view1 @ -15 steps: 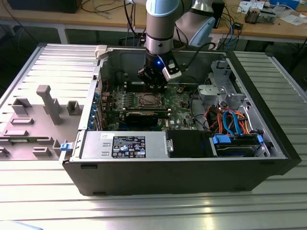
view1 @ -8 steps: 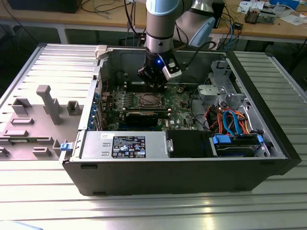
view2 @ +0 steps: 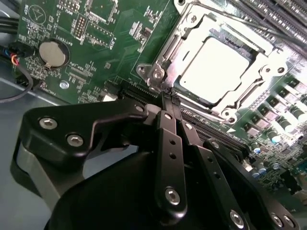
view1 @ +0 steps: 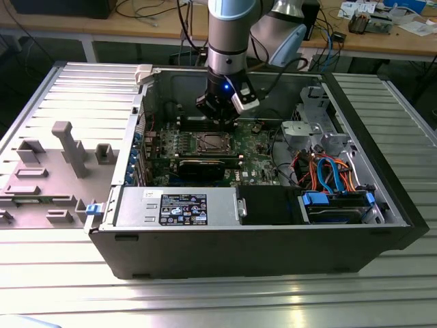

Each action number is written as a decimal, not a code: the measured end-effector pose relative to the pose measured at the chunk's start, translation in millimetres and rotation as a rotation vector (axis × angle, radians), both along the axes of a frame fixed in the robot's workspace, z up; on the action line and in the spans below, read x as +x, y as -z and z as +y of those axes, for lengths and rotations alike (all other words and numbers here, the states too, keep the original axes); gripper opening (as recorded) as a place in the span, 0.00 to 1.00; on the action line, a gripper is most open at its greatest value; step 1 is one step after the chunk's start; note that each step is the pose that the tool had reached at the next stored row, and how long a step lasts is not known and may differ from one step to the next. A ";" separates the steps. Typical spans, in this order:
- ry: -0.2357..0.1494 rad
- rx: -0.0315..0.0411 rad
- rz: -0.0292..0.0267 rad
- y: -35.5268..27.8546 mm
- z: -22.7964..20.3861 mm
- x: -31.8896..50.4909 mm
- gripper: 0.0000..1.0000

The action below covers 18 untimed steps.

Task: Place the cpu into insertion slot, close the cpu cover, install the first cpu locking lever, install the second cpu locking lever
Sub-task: 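Install the first cpu locking lever, then install the second cpu locking lever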

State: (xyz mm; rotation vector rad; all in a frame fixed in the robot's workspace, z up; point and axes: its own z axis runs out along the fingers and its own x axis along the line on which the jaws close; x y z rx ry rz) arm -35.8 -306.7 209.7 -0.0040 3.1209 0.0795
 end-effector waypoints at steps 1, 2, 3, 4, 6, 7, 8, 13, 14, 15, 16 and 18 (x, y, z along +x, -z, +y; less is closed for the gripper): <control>0.000 0.0001 0.0000 0.0 -0.1 0.0 0.11; 0.000 0.0001 -0.0001 0.0 -0.1 0.0 0.11; 0.000 0.0000 0.0000 0.0 -0.1 0.0 0.11; 0.000 0.0000 -0.0001 0.0 -0.5 0.0 0.11; 0.000 0.0000 0.0000 0.0 -0.9 0.0 0.11; 0.000 0.0000 0.0000 0.0 -1.0 0.0 0.11; 0.000 0.0001 -0.0001 0.0 -1.2 0.0 0.11; 0.000 0.0000 -0.0001 0.0 -2.2 0.0 0.11; 0.000 0.0000 0.0000 0.0 -2.2 0.0 0.11; 0.000 0.0000 -0.0001 0.0 -2.3 0.0 0.11; 0.000 0.0001 -0.0001 0.0 -2.5 0.0 0.11; 0.000 0.0000 0.0000 0.0 -2.8 0.0 0.11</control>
